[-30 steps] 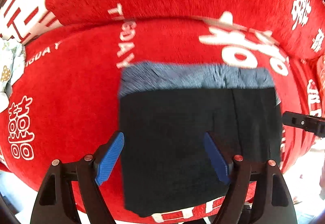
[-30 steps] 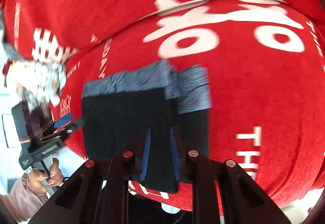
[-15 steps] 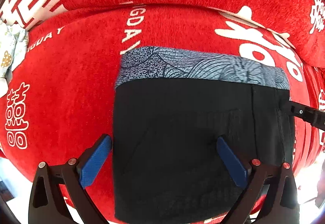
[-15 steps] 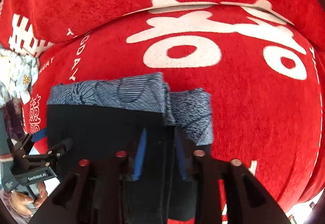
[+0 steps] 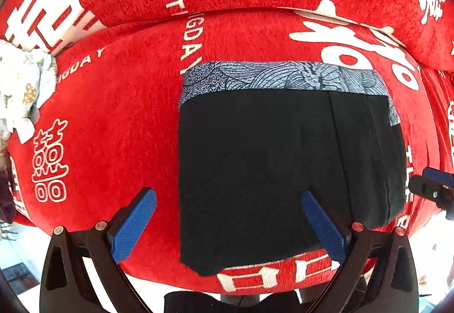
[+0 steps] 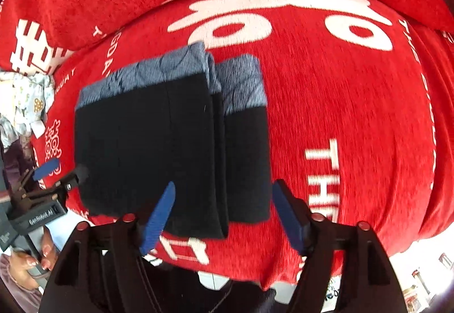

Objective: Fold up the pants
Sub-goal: 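Release the stack and lift both grippers away from the trousers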

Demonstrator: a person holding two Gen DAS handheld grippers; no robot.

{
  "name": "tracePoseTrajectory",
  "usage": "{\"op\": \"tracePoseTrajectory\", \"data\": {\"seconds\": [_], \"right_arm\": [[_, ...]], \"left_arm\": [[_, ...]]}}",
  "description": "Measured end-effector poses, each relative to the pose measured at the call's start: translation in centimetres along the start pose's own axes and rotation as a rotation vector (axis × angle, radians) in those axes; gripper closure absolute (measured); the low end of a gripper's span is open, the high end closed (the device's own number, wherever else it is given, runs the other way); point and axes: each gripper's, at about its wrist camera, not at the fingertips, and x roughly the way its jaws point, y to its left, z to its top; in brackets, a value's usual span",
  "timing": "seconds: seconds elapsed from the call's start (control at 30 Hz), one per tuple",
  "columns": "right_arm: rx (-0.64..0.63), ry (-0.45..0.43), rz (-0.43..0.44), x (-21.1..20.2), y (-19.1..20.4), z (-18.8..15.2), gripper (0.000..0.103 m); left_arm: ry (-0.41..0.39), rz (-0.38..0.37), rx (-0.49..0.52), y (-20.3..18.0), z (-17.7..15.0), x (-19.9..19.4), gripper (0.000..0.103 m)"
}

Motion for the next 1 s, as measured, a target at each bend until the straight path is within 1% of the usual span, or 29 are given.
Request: {"op": "tracePoseTrajectory", "data": {"seconds": [0.13, 0.3, 0.4, 0.43, 0.47, 0.5, 0.6, 0.7, 1.0], "right_arm": [[0.003, -0.002, -0.003, -1.0, 0.9, -0.9, 0.023], [-0.012, -0.019, -0.016, -2.3, 2.6, -1.3, 0.02], [-0.038, -0.034, -0.044, -3.1, 3.7, -1.5, 0.014], [-0.048, -0.039, -0.055, -3.3, 4.0, -1.6, 0.01], [-0.059, -0.048, -0.07, -3.7, 4.3, -1.6, 0.003], [-0.067, -0.059, -0.082, -4.1, 4.6, -1.7, 0.001], [-0.08, -0.071, -0.108, -5.0, 5.0, -1.7, 0.0], [-0.075, -0.063, -0.12, -5.7, 5.2, -1.7, 0.0], [-0.034, -0.026, -0.114, -7.4, 5.9, -2.6, 0.0]], "left_arm": [[0.002, 0.0, 0.011, -0.2, -0.1, -1.3, 0.0], [0.01, 0.041, 0.06, -0.8, -0.3, -2.6, 0.0], [0.021, 0.026, 0.069, -1.0, -0.6, -3.4, 0.0], [0.024, 0.025, 0.071, -1.0, -0.7, -3.7, 0.0], [0.026, 0.025, 0.071, -1.0, -0.8, -3.9, 0.0], [0.028, 0.024, 0.068, -1.0, -0.9, -4.2, 0.0], [0.046, 0.042, 0.062, -0.9, -1.2, -4.8, 0.0], [0.051, 0.025, 0.06, -0.9, -1.5, -5.6, 0.0], [0.057, -0.006, 0.046, -0.1, -2.1, -7.9, 0.0]]}}
